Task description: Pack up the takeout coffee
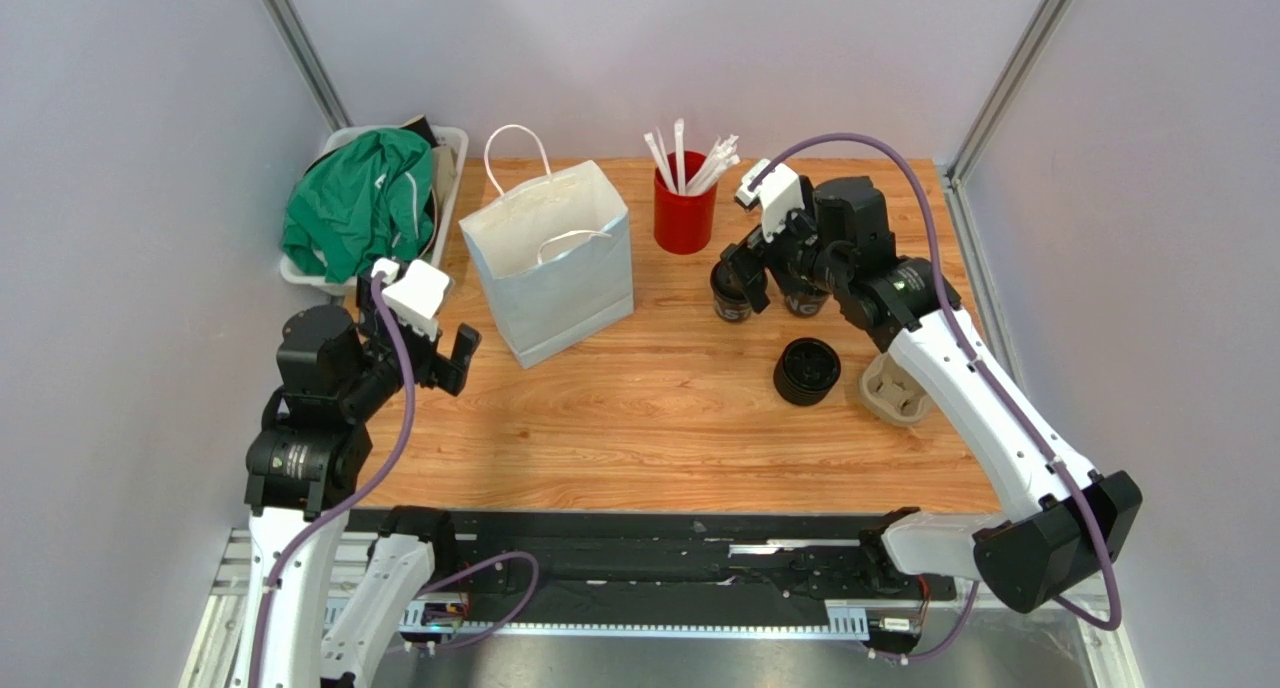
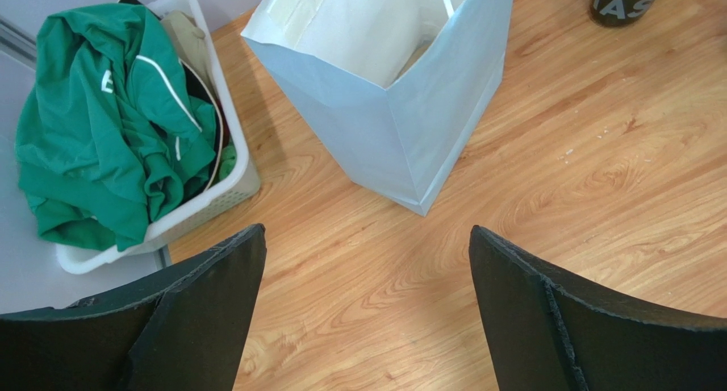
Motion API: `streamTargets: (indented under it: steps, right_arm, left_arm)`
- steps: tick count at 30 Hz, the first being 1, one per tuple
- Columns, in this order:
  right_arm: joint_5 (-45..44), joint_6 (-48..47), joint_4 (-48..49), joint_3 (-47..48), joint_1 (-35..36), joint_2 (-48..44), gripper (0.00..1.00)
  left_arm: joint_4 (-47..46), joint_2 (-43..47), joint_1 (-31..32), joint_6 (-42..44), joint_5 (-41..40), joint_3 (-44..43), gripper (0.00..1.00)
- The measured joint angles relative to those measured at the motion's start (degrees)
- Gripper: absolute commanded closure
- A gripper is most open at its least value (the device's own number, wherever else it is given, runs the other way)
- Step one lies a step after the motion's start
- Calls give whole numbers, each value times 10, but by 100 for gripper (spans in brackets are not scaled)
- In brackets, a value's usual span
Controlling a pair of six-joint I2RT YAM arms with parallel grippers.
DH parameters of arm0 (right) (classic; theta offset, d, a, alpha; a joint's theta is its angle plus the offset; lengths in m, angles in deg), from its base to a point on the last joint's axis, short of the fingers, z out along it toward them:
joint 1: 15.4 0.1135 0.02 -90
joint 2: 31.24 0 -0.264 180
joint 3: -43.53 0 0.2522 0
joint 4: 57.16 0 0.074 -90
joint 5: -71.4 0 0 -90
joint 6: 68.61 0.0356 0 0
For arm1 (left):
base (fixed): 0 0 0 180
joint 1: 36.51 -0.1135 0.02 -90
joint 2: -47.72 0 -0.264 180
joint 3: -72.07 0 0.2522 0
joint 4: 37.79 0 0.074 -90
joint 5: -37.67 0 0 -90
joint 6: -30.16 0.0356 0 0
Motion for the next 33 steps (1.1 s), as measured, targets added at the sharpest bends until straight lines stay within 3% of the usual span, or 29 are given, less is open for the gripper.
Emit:
streamTargets:
  steps: [5,12,17,24,33]
  right_arm:
    - [1,1,2,-5,-29,9,1]
    - [2,-2,10,-5,-49,26,5]
    - [13,-10,3,3,-49,84,12]
    - [54,-34,-58,97,-44,189,18]
    - [62,-76,-92,122,-21,247,41]
  left_arm:
    - [-3,21,-8,1,10,25,2]
    - [-14,-17,-30,0,39,43,2]
    - [-31,-43,-44,-4,35,50,2]
    - [-42,-50,-45,-7,34,64,1]
    - [-50,-56,-45,-10,32,81,1]
